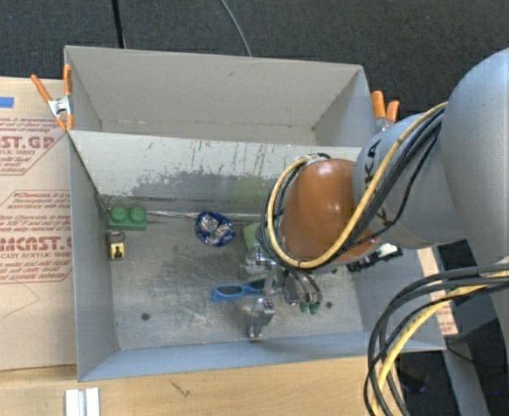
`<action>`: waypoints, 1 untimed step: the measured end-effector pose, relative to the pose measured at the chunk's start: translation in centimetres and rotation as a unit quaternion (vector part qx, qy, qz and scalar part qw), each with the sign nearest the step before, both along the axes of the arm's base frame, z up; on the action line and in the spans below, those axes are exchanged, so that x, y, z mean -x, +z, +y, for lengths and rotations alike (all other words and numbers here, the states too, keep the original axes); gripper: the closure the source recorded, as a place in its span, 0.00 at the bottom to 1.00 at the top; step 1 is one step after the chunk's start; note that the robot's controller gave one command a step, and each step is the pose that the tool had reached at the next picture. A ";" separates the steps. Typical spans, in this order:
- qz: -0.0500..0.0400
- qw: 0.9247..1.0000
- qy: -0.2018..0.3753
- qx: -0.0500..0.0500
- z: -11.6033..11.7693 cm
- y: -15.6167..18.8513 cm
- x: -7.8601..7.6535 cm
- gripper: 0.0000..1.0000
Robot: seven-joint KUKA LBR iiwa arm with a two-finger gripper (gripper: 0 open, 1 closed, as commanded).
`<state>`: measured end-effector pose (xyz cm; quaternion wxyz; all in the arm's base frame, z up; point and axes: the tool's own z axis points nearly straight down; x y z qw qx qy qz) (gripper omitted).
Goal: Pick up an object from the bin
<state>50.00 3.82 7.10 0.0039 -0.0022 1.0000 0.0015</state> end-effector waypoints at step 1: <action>0.003 1.000 0.003 0.000 0.3 0.3 0.1 1.00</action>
Offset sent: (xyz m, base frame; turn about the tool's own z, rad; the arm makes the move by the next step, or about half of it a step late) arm 0.0000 0.0000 0.0000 0.0000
